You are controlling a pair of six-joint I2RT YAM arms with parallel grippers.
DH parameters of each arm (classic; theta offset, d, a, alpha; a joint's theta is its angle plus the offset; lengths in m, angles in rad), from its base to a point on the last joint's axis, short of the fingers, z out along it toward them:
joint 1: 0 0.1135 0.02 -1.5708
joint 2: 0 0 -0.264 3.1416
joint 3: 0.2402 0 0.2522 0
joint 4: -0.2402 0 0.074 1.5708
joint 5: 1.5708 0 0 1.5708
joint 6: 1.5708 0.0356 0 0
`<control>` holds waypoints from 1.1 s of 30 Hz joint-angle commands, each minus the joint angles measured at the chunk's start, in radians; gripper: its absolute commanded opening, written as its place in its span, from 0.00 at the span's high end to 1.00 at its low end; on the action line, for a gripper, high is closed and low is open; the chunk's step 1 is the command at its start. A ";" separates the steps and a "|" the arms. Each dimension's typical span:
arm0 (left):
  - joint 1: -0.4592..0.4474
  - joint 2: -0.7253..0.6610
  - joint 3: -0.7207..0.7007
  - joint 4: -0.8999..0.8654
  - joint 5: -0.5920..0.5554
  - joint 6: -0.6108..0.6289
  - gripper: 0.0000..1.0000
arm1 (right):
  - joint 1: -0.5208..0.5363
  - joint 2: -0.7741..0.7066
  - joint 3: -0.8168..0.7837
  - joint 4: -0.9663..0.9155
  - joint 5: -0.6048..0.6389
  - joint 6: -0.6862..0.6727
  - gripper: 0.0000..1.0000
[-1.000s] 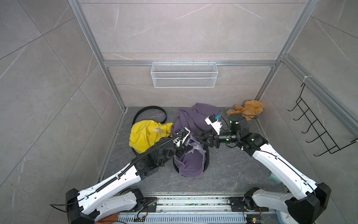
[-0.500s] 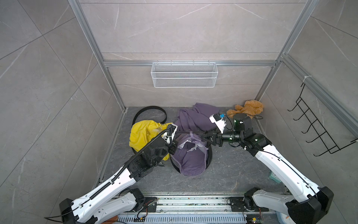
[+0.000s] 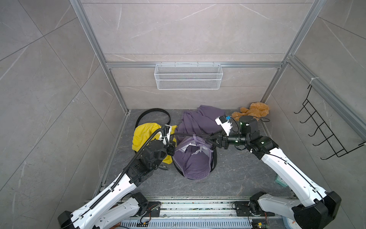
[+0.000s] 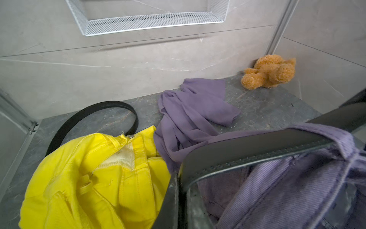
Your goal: Remove the belt from the trousers
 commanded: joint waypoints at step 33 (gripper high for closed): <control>0.090 0.035 0.048 -0.011 0.005 -0.015 0.35 | -0.067 0.082 0.186 -0.291 -0.006 -0.162 1.00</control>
